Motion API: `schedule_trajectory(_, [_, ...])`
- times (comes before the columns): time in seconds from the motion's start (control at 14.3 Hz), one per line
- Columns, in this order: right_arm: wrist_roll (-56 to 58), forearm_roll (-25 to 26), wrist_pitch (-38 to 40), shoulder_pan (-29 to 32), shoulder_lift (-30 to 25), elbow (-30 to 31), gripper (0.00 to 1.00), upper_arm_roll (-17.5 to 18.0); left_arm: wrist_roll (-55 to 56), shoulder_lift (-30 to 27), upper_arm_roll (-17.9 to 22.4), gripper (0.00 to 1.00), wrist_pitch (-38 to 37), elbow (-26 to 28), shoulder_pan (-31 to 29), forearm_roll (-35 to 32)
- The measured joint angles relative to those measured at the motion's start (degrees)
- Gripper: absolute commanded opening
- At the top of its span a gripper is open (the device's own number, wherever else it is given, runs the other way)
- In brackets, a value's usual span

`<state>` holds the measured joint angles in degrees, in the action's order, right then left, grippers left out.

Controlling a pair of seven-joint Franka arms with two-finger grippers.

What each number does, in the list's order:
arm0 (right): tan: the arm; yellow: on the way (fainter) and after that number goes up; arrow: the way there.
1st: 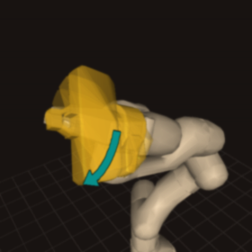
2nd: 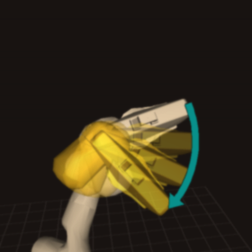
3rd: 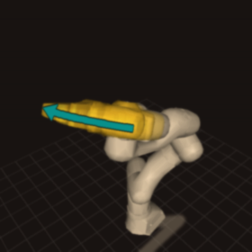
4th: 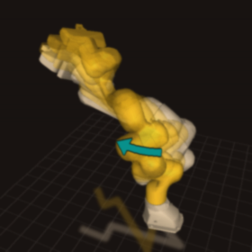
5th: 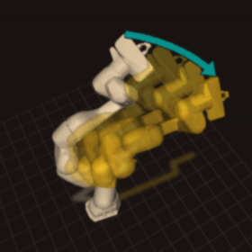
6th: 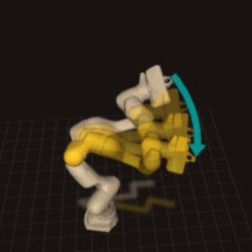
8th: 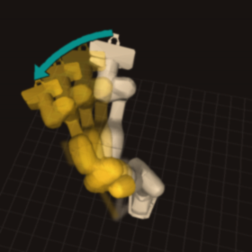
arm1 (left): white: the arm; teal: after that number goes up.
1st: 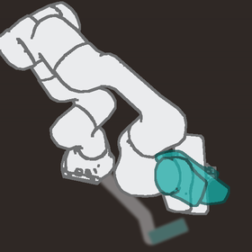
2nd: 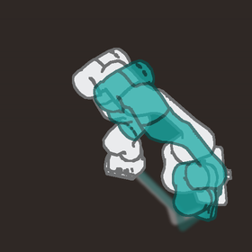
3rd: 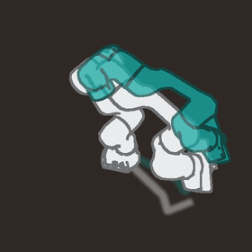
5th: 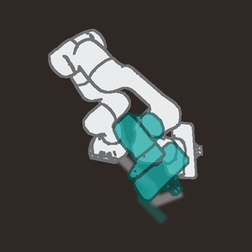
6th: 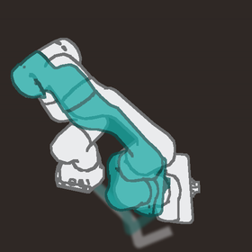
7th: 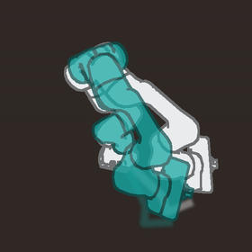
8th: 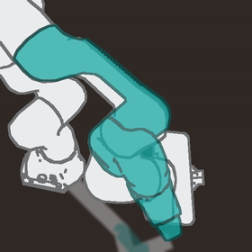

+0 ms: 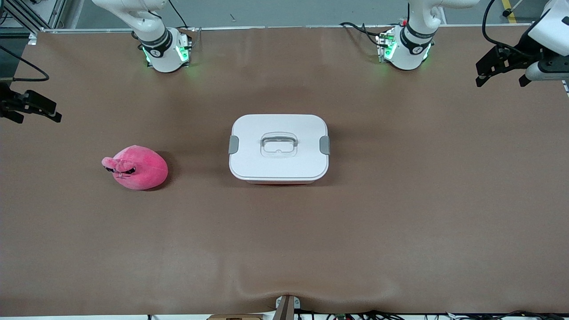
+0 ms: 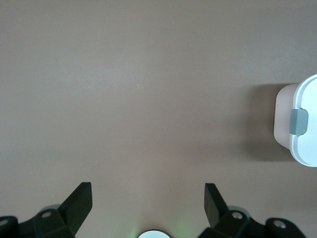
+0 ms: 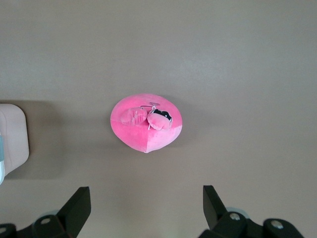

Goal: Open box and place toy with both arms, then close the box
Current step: 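Move the right gripper toward the pink plush while the left gripper approaches the box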

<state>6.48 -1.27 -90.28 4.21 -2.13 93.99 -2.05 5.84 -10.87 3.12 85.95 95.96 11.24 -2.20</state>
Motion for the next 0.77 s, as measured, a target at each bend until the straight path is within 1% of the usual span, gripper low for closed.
schedule_trajectory(0.49, [0.52, -0.03, 0.00, 0.00, 0.00, 0.00, 1.00, 0.22, 0.00, 0.82, 0.06, 1.00, -0.05, -0.46, -0.03, 0.00])
schedule_trajectory(0.77, [0.70, -0.23, -0.40, -0.59, 0.02, 0.22, 1.00, 0.96, 0.03, 1.27, 0.43, 1.00, -0.05, -0.75, -0.08, 0.00])
